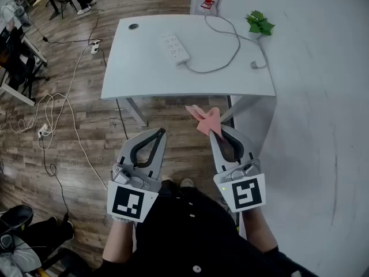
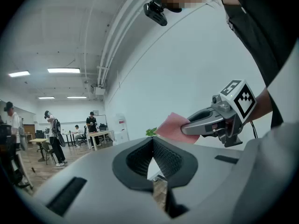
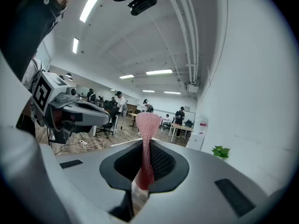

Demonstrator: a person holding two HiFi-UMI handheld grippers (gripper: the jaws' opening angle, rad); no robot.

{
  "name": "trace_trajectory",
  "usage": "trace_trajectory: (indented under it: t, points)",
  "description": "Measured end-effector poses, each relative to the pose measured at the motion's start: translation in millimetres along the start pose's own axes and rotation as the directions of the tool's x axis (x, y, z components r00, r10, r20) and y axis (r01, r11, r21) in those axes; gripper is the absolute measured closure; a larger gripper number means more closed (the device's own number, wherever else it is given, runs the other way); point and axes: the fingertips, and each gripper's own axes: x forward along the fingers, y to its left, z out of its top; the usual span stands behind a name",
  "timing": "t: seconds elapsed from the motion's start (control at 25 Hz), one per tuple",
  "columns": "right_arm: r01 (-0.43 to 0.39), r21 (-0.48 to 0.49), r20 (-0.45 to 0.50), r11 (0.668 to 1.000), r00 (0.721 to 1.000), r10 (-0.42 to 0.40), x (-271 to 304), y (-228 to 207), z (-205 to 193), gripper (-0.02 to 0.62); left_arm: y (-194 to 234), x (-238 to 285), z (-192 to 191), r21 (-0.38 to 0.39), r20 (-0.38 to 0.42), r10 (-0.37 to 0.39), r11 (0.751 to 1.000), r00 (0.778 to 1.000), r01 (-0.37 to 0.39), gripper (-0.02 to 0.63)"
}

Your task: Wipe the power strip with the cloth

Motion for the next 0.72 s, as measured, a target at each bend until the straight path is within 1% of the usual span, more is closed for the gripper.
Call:
trace_trajectory:
  t: [0.56, 0.72]
  points:
    - [-0.009, -0.007, 0.004, 1.0, 1.0, 0.009, 6.6, 3.4, 1.4, 0.545, 8.7, -0.9, -2.9, 0.007, 0.003, 0.009, 1.0, 1.0, -0.01, 0.592]
    - [-0.022, -0.055, -0.007, 0.998, 1.0, 0.022, 9.0, 7.8, 2.8, 0.545, 11.2, 1.5, -2.8, 0.008, 0.007, 0.006, 1.0, 1.0, -0.006, 0.592]
